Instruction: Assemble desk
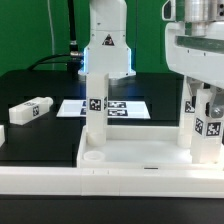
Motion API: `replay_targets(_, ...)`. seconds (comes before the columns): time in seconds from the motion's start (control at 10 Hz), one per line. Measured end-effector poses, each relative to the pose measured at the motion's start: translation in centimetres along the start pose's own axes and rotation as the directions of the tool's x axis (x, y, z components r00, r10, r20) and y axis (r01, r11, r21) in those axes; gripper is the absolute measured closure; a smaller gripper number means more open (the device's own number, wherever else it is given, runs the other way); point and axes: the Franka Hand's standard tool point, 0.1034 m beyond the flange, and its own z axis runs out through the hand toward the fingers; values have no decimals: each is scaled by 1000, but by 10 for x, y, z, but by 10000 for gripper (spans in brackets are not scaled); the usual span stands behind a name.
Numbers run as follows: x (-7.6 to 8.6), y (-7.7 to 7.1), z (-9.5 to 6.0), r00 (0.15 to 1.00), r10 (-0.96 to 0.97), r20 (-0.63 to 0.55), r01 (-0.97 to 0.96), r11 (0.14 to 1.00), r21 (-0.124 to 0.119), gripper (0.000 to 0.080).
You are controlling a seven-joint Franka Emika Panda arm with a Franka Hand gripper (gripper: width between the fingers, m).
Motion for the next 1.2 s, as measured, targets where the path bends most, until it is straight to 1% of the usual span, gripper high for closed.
replay_targets(0.1, 0, 0, 0, 1000, -28, -1, 28, 1000, -1, 352)
replay_targets(0.2, -2, 0, 1, 994, -112, -4, 112, 994, -4, 201)
replay_targets(0.3, -3, 1, 1, 976, -217, -9, 217, 976, -10, 201)
replay_targets(0.4, -5, 0, 0, 953, -301, -13, 301, 953, -18, 166)
replay_targets(0.6, -10, -1, 0, 888, -459, -19, 459, 888, -20, 153)
replay_targets(0.8, -16, -2, -1, 769, -639, -26, 638, 769, -34, 151)
replay_targets(1.0, -18, -5, -1, 670, -741, -35, 741, 671, -32, 151)
replay_targets(1.2, -20, -5, -1, 580, -814, -34, 813, 581, -41, 151)
